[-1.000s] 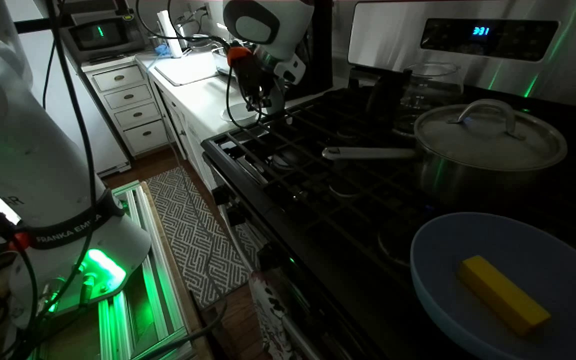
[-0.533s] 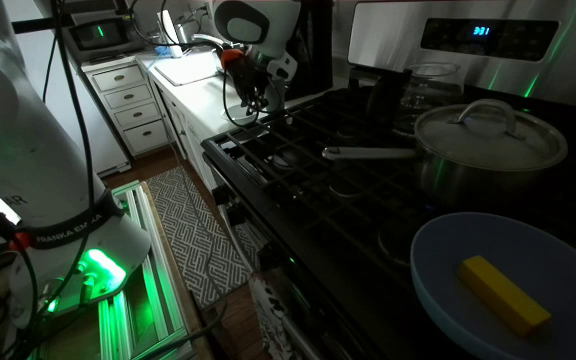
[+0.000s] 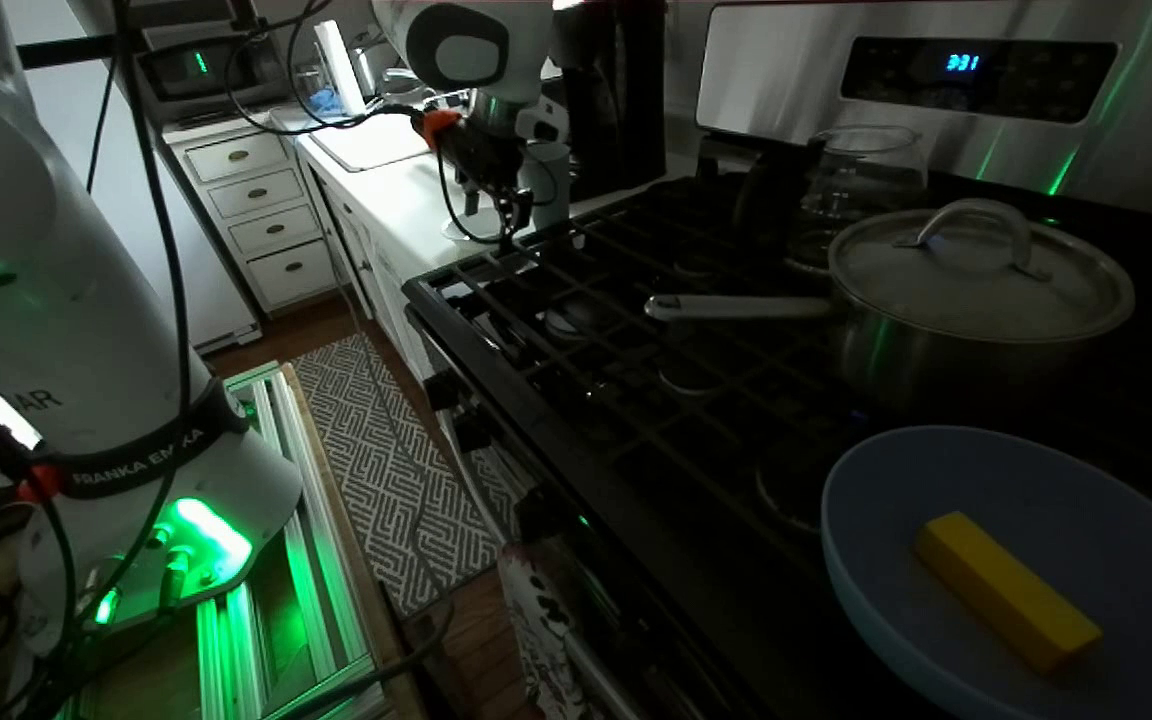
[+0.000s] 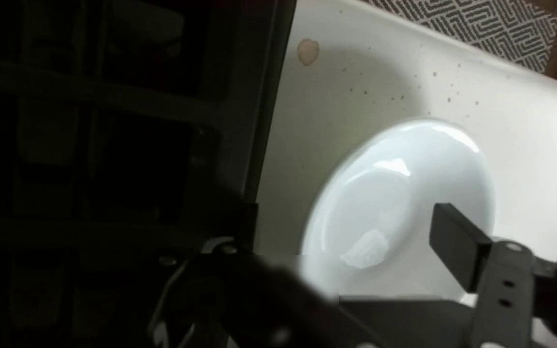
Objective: Put the white bowl on the stove
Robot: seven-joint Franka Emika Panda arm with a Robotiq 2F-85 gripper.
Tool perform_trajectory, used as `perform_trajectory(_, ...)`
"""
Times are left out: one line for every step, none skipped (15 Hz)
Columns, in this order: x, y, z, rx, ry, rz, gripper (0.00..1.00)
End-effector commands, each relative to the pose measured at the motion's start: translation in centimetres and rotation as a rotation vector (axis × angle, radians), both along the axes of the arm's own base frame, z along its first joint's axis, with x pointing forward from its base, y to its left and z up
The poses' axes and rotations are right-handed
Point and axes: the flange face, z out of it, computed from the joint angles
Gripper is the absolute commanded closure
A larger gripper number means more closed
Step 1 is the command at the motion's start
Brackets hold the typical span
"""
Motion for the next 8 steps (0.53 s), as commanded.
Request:
perform_trajectory(-0.45,0.28,0.88,0.011,-0.079,0.013,0.00)
perform_trajectory(-0.34,0.46,0.94,0.015,-0.094,0.013,0.00)
perform_trajectory(-0.18,0.55,0.90,0.016,-0.104,0.010,0.00)
perform_trajectory(-0.08,0.62,0.85,0.020,-0.109,0.007,0.00)
perform_trajectory(0.07,0.64,0.71,0.025,-0.111,0.005,0.00)
perform_trajectory(0.21,0.66,0.49,0.029,-0.110,0.005,0.04)
perform_trajectory(0.28,0.66,0.26,0.034,-0.107,0.005,0.10)
perform_trajectory(0.37,0.64,-0.03,0.037,-0.100,0.006,0.23)
